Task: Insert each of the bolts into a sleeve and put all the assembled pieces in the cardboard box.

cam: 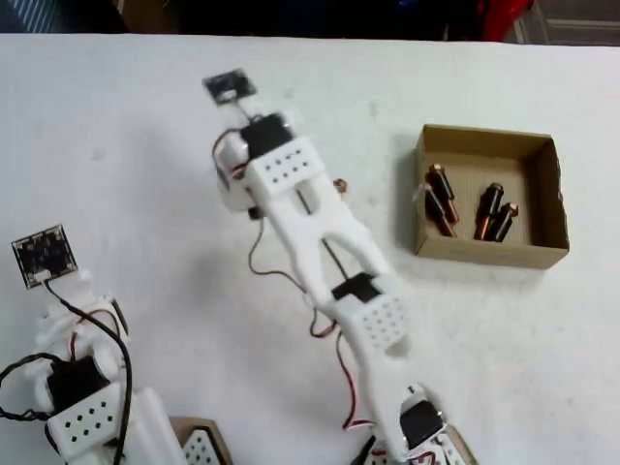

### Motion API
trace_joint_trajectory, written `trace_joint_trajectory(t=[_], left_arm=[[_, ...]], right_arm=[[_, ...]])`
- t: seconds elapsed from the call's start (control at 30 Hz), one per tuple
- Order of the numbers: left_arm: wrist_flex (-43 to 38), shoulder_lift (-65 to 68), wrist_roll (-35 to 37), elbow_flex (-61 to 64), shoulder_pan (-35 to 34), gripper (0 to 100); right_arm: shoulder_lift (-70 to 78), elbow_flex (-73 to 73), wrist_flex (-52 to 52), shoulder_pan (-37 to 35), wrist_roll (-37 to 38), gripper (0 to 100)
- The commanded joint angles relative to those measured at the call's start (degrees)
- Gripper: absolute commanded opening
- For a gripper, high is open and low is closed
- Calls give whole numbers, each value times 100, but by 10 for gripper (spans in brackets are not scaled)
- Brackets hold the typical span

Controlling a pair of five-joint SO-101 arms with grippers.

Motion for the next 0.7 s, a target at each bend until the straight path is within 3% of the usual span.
trace_joint_trajectory(t=[0.0, 0.33, 0.67], left_arm=[[-149, -75, -53, -44, 163, 26], [-167, -75, -53, 35, 259, 26], [-149, -75, -70, 35, 804, 26]], right_arm=[[-1305, 308, 127, 110, 202, 17], [-4057, 2127, 119, 760, 1029, 17], [-6571, 4607, -92, 1130, 1565, 17]])
